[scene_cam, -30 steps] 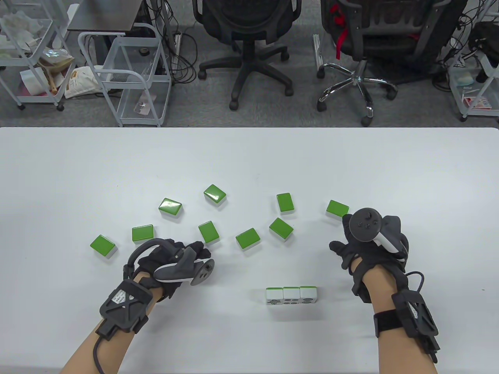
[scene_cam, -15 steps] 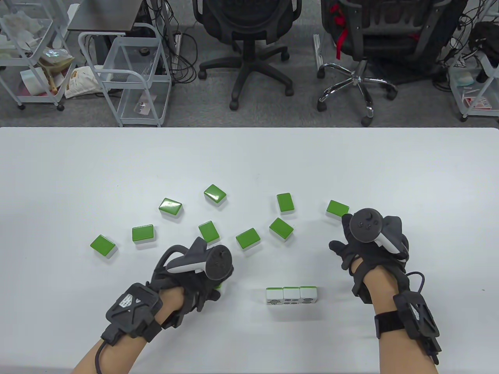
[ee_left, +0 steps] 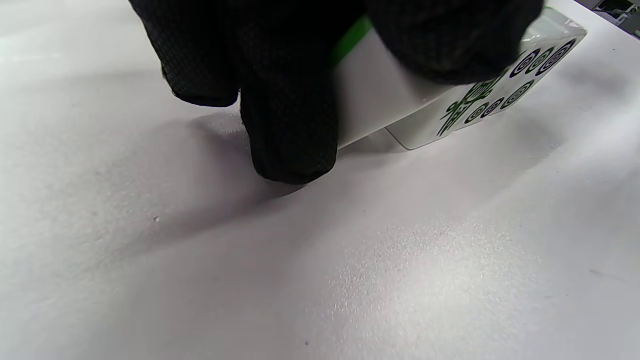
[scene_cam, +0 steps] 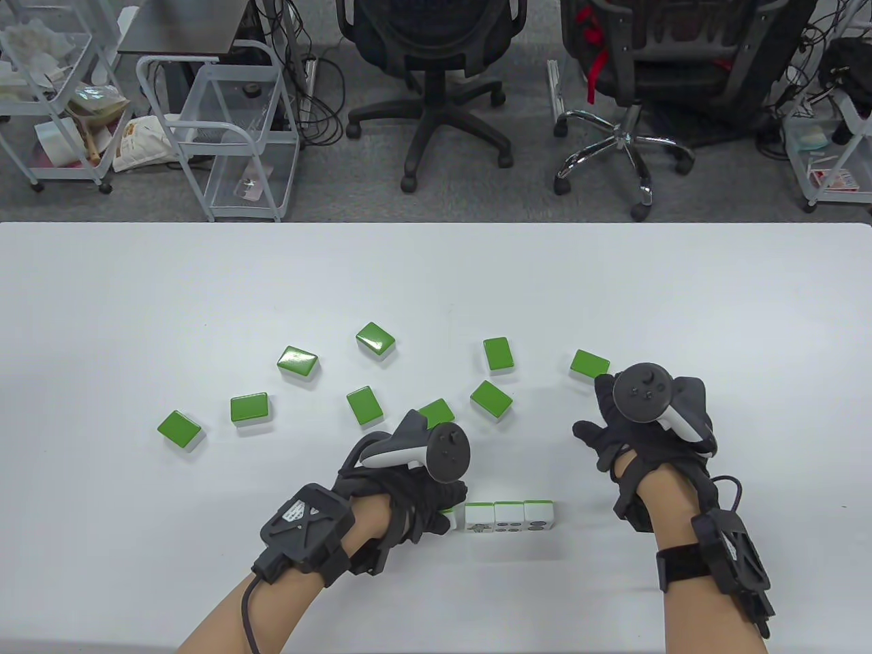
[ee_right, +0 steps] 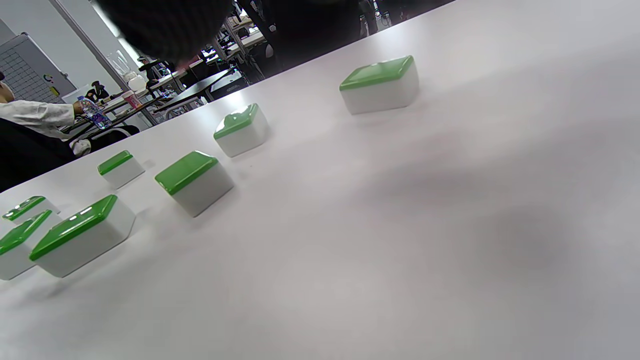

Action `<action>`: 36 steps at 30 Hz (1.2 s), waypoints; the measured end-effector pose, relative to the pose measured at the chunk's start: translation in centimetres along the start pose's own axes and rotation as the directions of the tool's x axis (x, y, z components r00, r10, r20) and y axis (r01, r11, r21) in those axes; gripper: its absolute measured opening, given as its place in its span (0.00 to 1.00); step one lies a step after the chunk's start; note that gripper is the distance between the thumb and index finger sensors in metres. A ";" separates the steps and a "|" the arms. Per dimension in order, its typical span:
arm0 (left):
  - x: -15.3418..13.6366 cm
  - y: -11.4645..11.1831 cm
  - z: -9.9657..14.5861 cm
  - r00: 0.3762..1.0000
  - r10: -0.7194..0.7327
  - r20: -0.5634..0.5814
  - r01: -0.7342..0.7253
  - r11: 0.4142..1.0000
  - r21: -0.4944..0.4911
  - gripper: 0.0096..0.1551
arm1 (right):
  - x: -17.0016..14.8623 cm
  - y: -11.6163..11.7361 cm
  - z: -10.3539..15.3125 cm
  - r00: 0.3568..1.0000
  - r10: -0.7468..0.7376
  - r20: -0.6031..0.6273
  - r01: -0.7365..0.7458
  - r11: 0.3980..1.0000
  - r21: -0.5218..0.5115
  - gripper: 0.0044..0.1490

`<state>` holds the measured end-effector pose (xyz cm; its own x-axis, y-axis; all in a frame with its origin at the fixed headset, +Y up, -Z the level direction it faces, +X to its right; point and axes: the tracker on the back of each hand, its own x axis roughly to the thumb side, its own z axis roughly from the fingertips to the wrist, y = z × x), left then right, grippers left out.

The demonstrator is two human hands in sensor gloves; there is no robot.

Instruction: Stand mahjong tiles upright in a row

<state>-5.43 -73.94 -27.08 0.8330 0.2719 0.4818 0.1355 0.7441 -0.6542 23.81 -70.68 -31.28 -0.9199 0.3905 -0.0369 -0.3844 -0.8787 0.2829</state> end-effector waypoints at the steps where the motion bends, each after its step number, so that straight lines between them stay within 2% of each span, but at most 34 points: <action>1: 0.0 0.0 -0.1 1.000 0.015 0.003 -0.015 1.000 0.009 0.42 | 0.0 0.0 0.0 1.000 -0.003 -0.001 0.003 1.000 0.003 0.54; 5: -0.1 -0.1 -0.4 0.998 0.066 0.025 -0.066 0.998 0.022 0.43 | -0.1 0.1 0.1 1.000 -0.015 0.000 0.015 1.000 0.016 0.54; 21: -1.2 -0.1 0.5 0.997 0.072 0.032 -0.075 0.990 0.120 0.45 | -0.1 -0.2 0.1 1.000 -0.016 0.003 0.016 1.000 0.017 0.54; 25: -2.3 1.1 2.2 0.996 0.084 0.016 -0.086 0.977 0.193 0.46 | 0.0 -0.2 0.0 1.000 -0.013 0.010 0.013 1.000 0.014 0.54; 27: -3.4 2.5 4.5 0.997 0.083 -0.009 -0.077 0.959 0.273 0.45 | 0.0 -0.2 0.0 1.000 -0.011 0.014 0.011 1.000 0.012 0.54; 30: -6.9 4.3 9.0 0.987 0.063 -0.147 0.004 0.908 0.418 0.45 | 0.0 -0.2 -0.1 1.000 -0.012 0.017 0.011 1.000 0.010 0.54; 32: -10.2 4.7 12.0 0.954 0.121 -0.273 0.044 0.846 0.531 0.46 | 0.0 -0.2 -0.1 1.000 -0.010 0.016 0.010 1.000 0.011 0.54; 33: -12.6 4.6 13.6 0.910 0.173 -0.377 0.088 0.808 0.583 0.46 | 0.0 -0.2 0.0 1.000 -0.010 0.016 0.010 1.000 0.012 0.54; 34: -14.1 4.4 14.5 0.873 0.198 -0.446 0.122 0.797 0.592 0.47 | 0.0 -0.2 0.0 1.000 -0.011 0.016 0.011 1.000 0.011 0.54; 35: -16.5 3.9 15.7 0.804 0.224 -0.551 0.173 0.798 0.577 0.47 | 0.0 -0.2 0.0 1.000 -0.013 0.015 0.013 1.000 0.009 0.54; 36: -17.6 3.5 16.1 0.773 0.233 -0.590 0.193 0.800 0.568 0.48 | 0.0 -0.2 0.0 1.000 -0.013 0.015 0.013 1.000 0.008 0.54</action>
<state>-28.28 -66.25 -28.47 0.9920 0.0230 -0.1241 -0.0354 0.9944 -0.0992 23.85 -70.47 -31.35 -0.9135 0.4060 -0.0265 -0.3957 -0.8714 0.2901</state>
